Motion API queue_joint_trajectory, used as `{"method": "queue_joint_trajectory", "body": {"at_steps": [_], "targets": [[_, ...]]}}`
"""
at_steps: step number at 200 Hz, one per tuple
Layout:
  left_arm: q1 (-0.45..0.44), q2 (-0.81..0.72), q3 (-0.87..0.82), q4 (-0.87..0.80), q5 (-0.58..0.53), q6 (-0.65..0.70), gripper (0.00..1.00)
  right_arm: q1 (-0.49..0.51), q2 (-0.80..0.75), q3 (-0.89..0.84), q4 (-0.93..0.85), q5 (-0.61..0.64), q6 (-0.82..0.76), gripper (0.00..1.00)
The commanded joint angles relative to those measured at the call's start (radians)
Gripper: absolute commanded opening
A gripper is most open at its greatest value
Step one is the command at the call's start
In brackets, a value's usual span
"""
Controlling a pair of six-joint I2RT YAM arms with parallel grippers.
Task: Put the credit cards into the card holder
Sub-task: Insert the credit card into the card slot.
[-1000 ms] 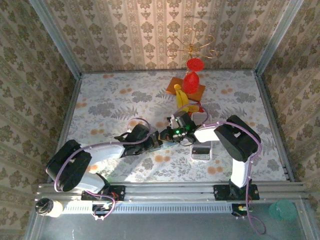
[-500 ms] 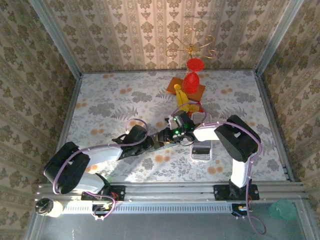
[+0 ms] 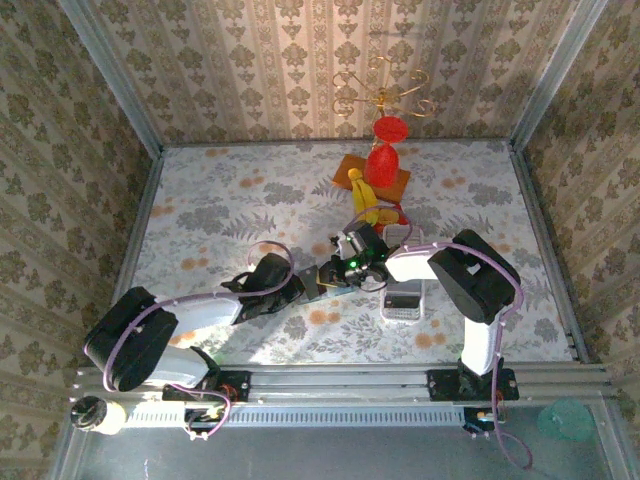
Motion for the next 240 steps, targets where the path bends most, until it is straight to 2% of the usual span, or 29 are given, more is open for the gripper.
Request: {"method": "queue_joint_trajectory", "body": {"at_steps": [1,53,86,158,179,202,240], "targets": [[-0.002,-0.002,-0.031,-0.051,0.009,-0.02,0.26,0.009,0.024,0.016,0.003,0.052,0.031,0.04],[-0.003,-0.011,-0.038,-0.055,0.006,-0.023,0.26,0.008,0.012,-0.022,0.04,0.093,0.064,0.03],[-0.002,-0.011,-0.037,-0.057,0.006,-0.024,0.26,0.012,0.04,-0.016,0.055,0.038,0.069,0.17],[0.005,-0.02,-0.032,-0.07,0.003,-0.019,0.25,0.023,-0.007,0.023,-0.052,0.022,-0.035,0.32],[0.009,-0.029,-0.036,-0.075,0.001,-0.019,0.25,0.024,-0.016,0.032,-0.066,0.025,-0.042,0.32],[0.008,-0.03,-0.048,-0.055,0.004,-0.029,0.25,0.038,-0.001,0.051,-0.066,0.004,-0.043,0.25],[0.008,-0.023,-0.061,-0.021,0.013,-0.037,0.25,0.064,0.011,0.083,-0.08,-0.005,-0.041,0.26]]}}
